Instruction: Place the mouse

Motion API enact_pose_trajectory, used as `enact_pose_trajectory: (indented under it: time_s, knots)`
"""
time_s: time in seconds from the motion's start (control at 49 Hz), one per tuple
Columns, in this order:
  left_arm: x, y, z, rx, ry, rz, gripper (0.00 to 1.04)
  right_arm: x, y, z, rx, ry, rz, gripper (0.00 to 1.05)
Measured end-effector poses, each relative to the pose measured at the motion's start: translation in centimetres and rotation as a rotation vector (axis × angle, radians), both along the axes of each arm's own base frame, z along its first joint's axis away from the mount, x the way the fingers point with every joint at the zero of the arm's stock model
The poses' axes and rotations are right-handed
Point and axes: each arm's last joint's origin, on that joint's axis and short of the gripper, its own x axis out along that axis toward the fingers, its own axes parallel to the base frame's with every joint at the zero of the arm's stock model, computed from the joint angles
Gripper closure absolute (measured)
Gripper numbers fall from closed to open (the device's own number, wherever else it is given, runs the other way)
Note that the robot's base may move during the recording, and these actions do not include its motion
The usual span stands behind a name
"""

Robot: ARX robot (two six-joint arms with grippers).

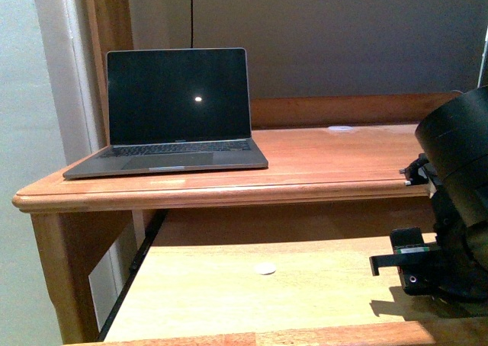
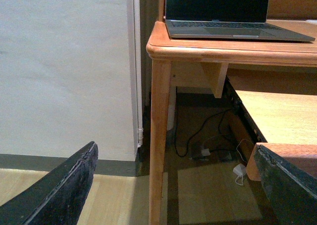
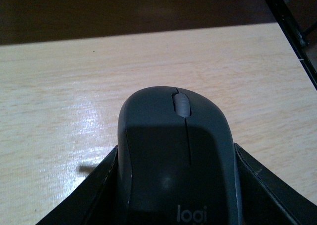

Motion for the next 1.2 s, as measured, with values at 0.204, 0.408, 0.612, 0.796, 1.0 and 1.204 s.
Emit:
enact_pose_trajectory:
  time_s: [0.204,0.408,0.612,0.796,1.0,1.204]
  knots:
    - [0.0,0.0,0.0,0.000,0.000,0.000,0.08,-2.5,-1.4,3.6,0.093,-0.085,0.031,0.48]
    - [0.0,0.0,0.0,0.000,0.000,0.000,0.08,-0.5,1.1,8.9,0.159,-0.195,0.070,0.48]
    - [0.0,0.0,0.0,0.000,0.000,0.000,0.08,5.8,6.5,10.9,0.145,-0.234,0.127,0.48]
    - [0.0,0.0,0.0,0.000,0.000,0.000,0.08,9.7,8.3,10.1,0.086,-0.231,0.105,0.48]
    - [0.0,0.0,0.0,0.000,0.000,0.000,0.08,12.8,9.9,8.8,0.033,-0.246,0.097,0.48]
    - [0.0,0.0,0.0,0.000,0.000,0.000,0.08,14.7,10.8,7.5,0.010,-0.248,0.079,0.48]
